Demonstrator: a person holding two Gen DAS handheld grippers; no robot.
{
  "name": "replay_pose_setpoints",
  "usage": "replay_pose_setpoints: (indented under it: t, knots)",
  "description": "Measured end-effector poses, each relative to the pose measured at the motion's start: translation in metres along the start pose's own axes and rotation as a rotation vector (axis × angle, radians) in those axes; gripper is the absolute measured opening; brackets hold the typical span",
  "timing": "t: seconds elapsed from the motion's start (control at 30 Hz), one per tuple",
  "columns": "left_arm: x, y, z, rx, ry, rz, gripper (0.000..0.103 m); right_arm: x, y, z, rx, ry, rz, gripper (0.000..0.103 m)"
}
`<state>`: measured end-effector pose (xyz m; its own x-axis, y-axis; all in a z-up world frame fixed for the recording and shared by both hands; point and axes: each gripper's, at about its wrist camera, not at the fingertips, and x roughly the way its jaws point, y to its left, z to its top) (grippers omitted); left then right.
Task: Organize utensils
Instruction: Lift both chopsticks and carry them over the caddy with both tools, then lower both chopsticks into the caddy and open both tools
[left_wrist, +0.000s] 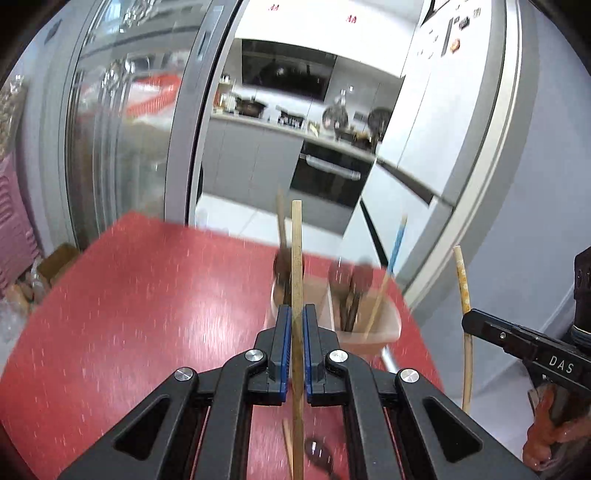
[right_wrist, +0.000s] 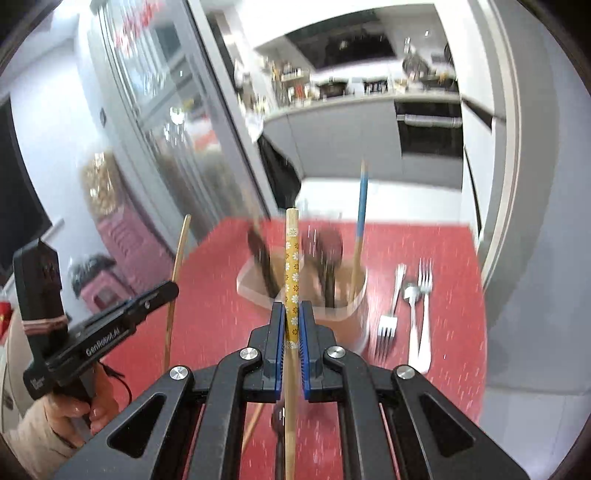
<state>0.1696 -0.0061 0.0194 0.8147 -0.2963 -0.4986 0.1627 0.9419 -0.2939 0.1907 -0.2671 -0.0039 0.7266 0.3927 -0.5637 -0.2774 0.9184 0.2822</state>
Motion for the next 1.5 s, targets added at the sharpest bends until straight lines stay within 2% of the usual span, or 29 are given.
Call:
replay_pose_setpoints:
  t: [0.13, 0.33, 0.67, 0.97, 1.1, 1.33, 1.5]
  knots:
    - [0.001, -0.003, 0.035, -0.022, -0.071, -0.009, 0.028, 0.001, 0.000, 0.034, 0.033, -0.087, 0.007, 0.008]
    - [0.015, -0.007, 0.069, -0.040, -0.152, -0.007, 0.028, 0.010, 0.001, 0.067, 0.067, -0.211, 0.009, 0.008]
    - [0.071, -0.009, 0.082, -0.053, -0.170, 0.004, 0.028, 0.050, 0.003, 0.091, -0.010, -0.319, -0.050, 0.008]
    - [0.102, -0.005, 0.085, -0.068, -0.215, -0.008, 0.028, 0.090, -0.009, 0.088, -0.054, -0.352, -0.085, 0.008]
    - [0.108, -0.006, 0.075, -0.046, -0.234, -0.002, 0.028, 0.101, -0.008, 0.078, -0.080, -0.356, -0.086, 0.008]
    - [0.112, -0.011, 0.056, 0.007, -0.235, 0.015, 0.028, 0.108, -0.013, 0.060, -0.088, -0.344, -0.088, 0.008]
    - [0.113, -0.009, 0.044, 0.009, -0.221, 0.019, 0.028, 0.108, -0.018, 0.048, -0.086, -0.329, -0.090, 0.008]
